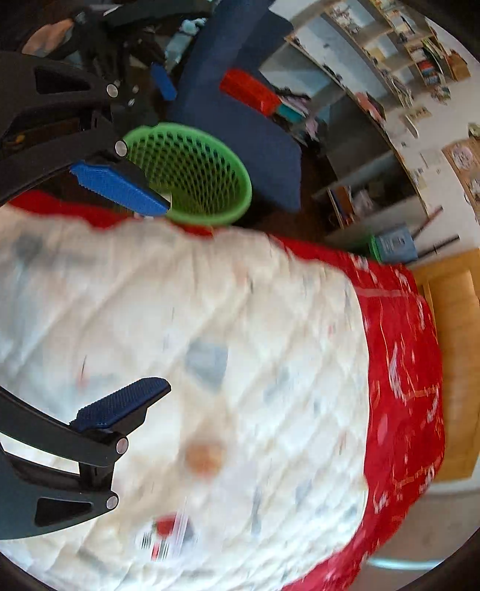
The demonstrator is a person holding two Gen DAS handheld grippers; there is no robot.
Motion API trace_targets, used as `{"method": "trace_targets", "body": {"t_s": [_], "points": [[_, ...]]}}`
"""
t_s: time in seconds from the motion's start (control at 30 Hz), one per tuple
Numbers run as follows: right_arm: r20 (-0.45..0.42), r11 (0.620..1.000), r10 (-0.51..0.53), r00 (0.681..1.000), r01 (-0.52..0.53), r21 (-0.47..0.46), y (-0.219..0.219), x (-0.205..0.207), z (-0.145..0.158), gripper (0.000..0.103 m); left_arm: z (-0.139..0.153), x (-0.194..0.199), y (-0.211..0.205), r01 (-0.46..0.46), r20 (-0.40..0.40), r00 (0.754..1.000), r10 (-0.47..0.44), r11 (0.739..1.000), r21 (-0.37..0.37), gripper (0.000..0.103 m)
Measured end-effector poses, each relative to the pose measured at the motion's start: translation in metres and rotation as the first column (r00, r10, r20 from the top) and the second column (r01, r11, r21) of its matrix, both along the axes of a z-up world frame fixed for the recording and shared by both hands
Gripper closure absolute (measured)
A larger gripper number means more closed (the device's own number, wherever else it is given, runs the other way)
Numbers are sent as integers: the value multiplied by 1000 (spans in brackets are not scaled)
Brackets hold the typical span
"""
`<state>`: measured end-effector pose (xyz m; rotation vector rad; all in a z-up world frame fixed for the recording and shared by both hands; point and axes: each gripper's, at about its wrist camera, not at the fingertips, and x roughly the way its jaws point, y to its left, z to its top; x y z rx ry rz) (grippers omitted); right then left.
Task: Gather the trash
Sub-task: 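Grasp the clear cup with the left tool while the right tool reaches the clear tray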
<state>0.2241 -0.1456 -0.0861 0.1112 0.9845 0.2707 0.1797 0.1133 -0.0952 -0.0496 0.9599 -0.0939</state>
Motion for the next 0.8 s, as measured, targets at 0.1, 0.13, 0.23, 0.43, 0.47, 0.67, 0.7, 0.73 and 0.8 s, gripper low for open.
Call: {"method": "trace_targets", "body": {"t_s": [0.1,0.13,0.23,0.43,0.47,0.67,0.7,0.73,0.8], "points": [[6,998,-51,999,51,-26,-34,-4,2,17,5,6,-23,41,3,999,-41,999,-11,20],[8,997,-73,997,74,-34,-47,-5,2,17,6,8,-31,57,5,998,-57,998,-14,20],[15,990,-134,991,135,-44,-83,-7,2,17,11,15,-53,95,5,995,-95,995,-23,20],[17,976,-210,977,211,-46,-139,-11,1,17,18,30,-104,184,15,983,-184,983,-3,20],[16,975,-215,976,216,-46,-146,-12,0,17,19,33,-113,201,18,979,-201,980,4,20],[7,974,-223,975,223,-36,-176,-15,-7,17,21,52,-180,329,19,944,-329,944,3,20],[5,974,-223,975,224,-36,-179,-16,-8,17,20,55,-190,347,15,938,-347,938,5,20],[2,974,-222,975,222,-36,-183,-16,-9,17,19,60,-204,370,9,929,-370,929,10,20],[0,975,-218,976,217,-43,-189,-18,-10,17,16,65,-223,404,8,915,-404,915,18,20]]}}
